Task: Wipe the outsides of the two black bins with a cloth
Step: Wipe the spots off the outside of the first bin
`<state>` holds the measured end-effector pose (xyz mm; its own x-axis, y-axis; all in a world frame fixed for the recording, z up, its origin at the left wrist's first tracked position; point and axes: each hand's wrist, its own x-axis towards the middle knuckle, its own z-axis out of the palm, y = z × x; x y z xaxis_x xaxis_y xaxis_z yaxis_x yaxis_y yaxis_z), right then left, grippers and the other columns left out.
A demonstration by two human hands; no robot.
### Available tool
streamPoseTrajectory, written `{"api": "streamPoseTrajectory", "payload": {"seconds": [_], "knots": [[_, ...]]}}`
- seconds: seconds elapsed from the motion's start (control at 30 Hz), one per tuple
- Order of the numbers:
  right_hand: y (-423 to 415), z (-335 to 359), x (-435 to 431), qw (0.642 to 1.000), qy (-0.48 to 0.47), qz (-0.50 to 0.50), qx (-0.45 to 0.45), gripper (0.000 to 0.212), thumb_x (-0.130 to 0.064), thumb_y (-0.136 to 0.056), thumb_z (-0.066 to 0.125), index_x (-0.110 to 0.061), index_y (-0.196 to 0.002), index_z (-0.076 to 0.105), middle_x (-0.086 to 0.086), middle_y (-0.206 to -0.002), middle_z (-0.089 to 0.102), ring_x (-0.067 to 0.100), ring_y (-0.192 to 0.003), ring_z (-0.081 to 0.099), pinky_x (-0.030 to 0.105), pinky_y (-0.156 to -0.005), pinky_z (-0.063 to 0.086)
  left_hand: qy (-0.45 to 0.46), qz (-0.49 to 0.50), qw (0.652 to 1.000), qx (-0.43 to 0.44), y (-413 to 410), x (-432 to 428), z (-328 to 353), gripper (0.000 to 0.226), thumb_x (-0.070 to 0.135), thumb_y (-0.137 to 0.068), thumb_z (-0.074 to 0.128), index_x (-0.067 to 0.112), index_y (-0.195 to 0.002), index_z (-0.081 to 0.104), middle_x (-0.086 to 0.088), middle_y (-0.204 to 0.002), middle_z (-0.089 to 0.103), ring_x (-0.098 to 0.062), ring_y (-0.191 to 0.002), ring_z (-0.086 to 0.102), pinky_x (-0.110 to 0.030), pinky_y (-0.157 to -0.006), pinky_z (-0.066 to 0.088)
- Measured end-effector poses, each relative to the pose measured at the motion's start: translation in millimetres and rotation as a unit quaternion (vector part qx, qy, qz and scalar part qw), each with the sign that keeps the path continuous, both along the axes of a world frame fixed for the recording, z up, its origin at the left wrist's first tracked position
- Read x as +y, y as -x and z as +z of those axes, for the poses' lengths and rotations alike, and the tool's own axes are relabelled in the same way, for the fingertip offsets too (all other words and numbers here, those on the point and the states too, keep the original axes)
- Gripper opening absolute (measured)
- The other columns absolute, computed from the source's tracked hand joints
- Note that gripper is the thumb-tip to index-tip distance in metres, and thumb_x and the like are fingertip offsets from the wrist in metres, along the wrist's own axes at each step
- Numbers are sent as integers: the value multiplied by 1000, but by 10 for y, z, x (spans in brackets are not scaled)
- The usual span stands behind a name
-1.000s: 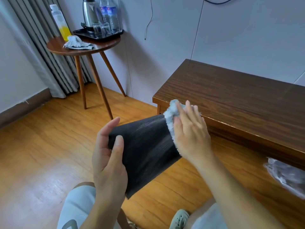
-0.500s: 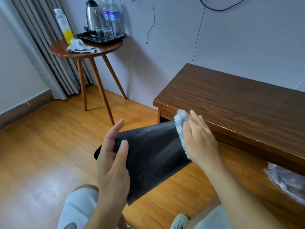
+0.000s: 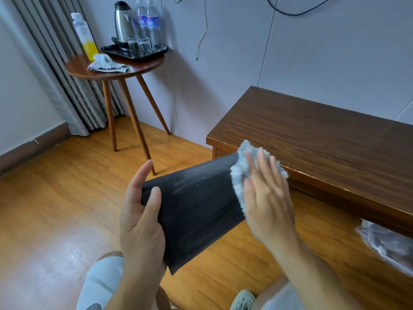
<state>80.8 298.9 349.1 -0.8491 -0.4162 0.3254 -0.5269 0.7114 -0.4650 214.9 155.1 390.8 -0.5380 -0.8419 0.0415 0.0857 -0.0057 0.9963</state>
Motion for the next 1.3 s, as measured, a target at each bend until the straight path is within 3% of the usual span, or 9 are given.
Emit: {"api": "streamPoseTrajectory", "payload": {"seconds": [0.33,0.43,0.53,0.7,0.8,0.9,1.07,1.2,1.3], "knots": [[-600,-121,-99,985,15,132,111,53,-53,-107,19,-40,-157,34,4,-170,20,28,-157,13,58,-124,16,-77,-9,997,21,59,-68,-15,41,19,-106,49,53,-119,67,15,-89,61,-12,-91,61,-44,-93,53],[-112,-97,174,991,131,-12,-10,53,-64,-99,32,-55,-152,33,7,-171,12,26,-157,13,58,-122,22,-70,-1,997,15,26,-133,23,42,22,-107,47,58,-119,65,14,-108,58,-13,-101,58,-41,-94,52],[147,-22,320,947,279,2,-162,60,-61,-94,47,-57,-151,30,-22,-160,36,-1,-146,34,44,-120,36,-74,-4,997,20,43,-164,82,39,26,-107,47,60,-121,64,14,-113,57,-12,-102,58,-35,-86,50],[213,61,268,942,308,-46,-125,49,-44,-102,56,-38,-150,47,-21,-147,52,0,-136,48,40,-112,47,-193,-108,974,44,85,-182,122,44,51,-100,53,39,-142,55,10,-130,64,-19,-115,64,-38,-85,52],[233,53,248,931,311,-89,-170,44,-46,-100,57,-38,-144,54,-19,-138,59,9,-128,56,44,-103,55,-180,-236,953,58,30,-194,119,57,68,-85,59,24,-119,73,-7,-121,73,-29,-112,70,-41,-85,55],[198,18,205,930,301,-96,-190,40,-46,-100,56,-36,-139,59,-19,-129,63,9,-120,61,43,-98,58,-148,-299,943,-8,-28,-179,196,51,50,-70,74,26,-114,75,-11,-115,76,-30,-105,74,-42,-80,60],[195,31,177,945,261,-120,-159,41,-51,-99,54,-36,-137,59,-15,-126,65,12,-115,63,44,-90,61,-130,-152,976,-93,1,-157,156,34,51,-95,60,21,-102,74,-3,-88,78,-32,-96,72,-52,-91,53],[171,79,143,951,241,-125,-146,41,-54,-99,53,-38,-136,59,-10,-125,66,15,-112,63,44,-86,62,43,-62,996,-43,12,-105,122,33,45,-99,58,21,-122,59,22,-84,66,-20,-91,65,-26,-71,55],[205,180,141,954,225,-135,-143,39,-50,-100,51,-36,-134,62,-12,-120,67,14,-114,62,44,-92,59,103,-147,984,-13,-43,-134,63,90,24,-91,76,44,-158,20,54,-113,53,13,-112,59,-18,-85,56]]}}
